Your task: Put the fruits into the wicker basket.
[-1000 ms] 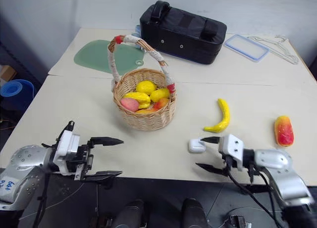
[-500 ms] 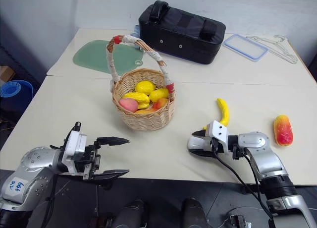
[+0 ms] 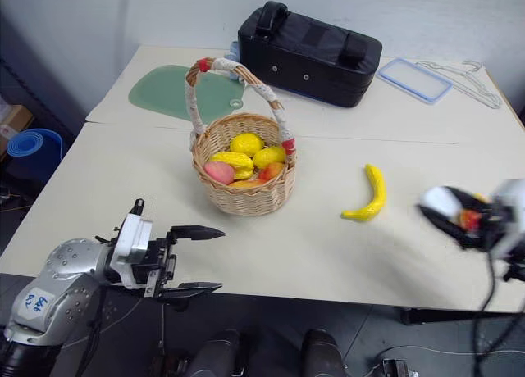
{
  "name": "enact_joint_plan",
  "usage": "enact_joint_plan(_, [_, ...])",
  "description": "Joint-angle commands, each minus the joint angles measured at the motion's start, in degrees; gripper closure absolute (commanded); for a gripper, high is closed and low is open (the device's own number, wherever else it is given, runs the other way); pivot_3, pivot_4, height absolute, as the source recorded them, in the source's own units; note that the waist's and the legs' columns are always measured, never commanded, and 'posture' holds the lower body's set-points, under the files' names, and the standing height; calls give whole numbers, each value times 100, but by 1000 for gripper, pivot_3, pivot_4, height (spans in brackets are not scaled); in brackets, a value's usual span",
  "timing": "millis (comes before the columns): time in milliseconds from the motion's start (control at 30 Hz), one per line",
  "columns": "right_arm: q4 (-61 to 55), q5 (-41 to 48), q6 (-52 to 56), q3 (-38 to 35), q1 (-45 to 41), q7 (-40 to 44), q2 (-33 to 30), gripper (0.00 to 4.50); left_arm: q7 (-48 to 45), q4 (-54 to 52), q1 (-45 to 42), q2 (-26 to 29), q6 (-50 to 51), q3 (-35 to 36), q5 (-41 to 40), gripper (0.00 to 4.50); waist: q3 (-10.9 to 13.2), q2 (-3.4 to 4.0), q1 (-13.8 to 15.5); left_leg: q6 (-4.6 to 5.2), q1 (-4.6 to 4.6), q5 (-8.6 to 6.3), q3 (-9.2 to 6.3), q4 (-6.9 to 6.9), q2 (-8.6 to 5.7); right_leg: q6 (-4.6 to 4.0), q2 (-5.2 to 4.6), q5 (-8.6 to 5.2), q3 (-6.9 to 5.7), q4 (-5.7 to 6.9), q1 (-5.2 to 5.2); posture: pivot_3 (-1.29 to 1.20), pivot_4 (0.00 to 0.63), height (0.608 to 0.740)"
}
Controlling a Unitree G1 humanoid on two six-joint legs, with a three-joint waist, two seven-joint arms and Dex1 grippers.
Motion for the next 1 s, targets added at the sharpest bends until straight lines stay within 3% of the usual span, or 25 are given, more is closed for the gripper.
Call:
enact_joint_plan(33, [1805,-584,-989,-514,-304,-737,-332,2154,503,-175,-491,-302,394,158,-639,0,0,0,-15,3,1,-1,7,1,-1,0,-1,0,6,-2,0,0,150,740])
enact_joint_plan(233, [4401,-1719,-1557,657,-1158,-1430,-776,2154,476,-174,-1083,-267,405,20,-434,0,-9,14,-211,3,14,1,23,-4,5,0,0,0,8,11,-5,0,150,740])
enact_joint_plan(400, [5446,-1924,-1593,1139,-1992,-1722,-869,2154,587,-127,-1372,-206,720,106,-589,0,-10,58,-306,5,7,2,38,-2,4,-1,-4,0,13,3,-12,0,150,740])
enact_joint_plan(433, [5566,-1903,-1516,1161,-2071,-1739,-891,1426,575,-115,-1367,-200,709,110,-566,0,-12,61,-311,5,10,2,38,-2,5,-1,-4,0,13,5,-12,0,150,740])
enact_joint_plan(567, [5624,-1812,-1706,1082,-2004,-1783,-1003,152,435,-117,-1201,-140,558,74,-391,0,-11,59,-282,5,6,1,33,-4,7,0,-2,0,9,5,-12,0,150,740])
enact_joint_plan(600, [5561,-1764,-1805,1006,-1946,-1810,-1051,32,398,-77,-1168,-135,502,69,-346,0,-11,59,-267,6,4,1,32,-3,6,0,-2,0,9,1,-12,0,150,740])
enact_joint_plan(767, [4009,-1284,-1579,652,-1492,-1383,-1160,32,214,273,-1145,-68,215,155,-113,0,-12,62,-189,7,3,1,43,-1,4,0,-3,0,18,-16,-11,0,150,740])
enact_joint_plan(867, [1453,-669,489,833,-1005,-902,-1454,32,60,579,-1297,35,17,216,35,0,-12,74,-197,6,7,0,50,-2,8,0,0,0,28,-10,-19,0,150,740])
enact_joint_plan(1000, [-751,255,4491,1870,-1598,-1537,-2038,32,-42,967,-1605,9,-86,159,99,0,-11,82,-180,6,11,0,59,5,18,-2,4,1,40,10,-27,0,150,740])
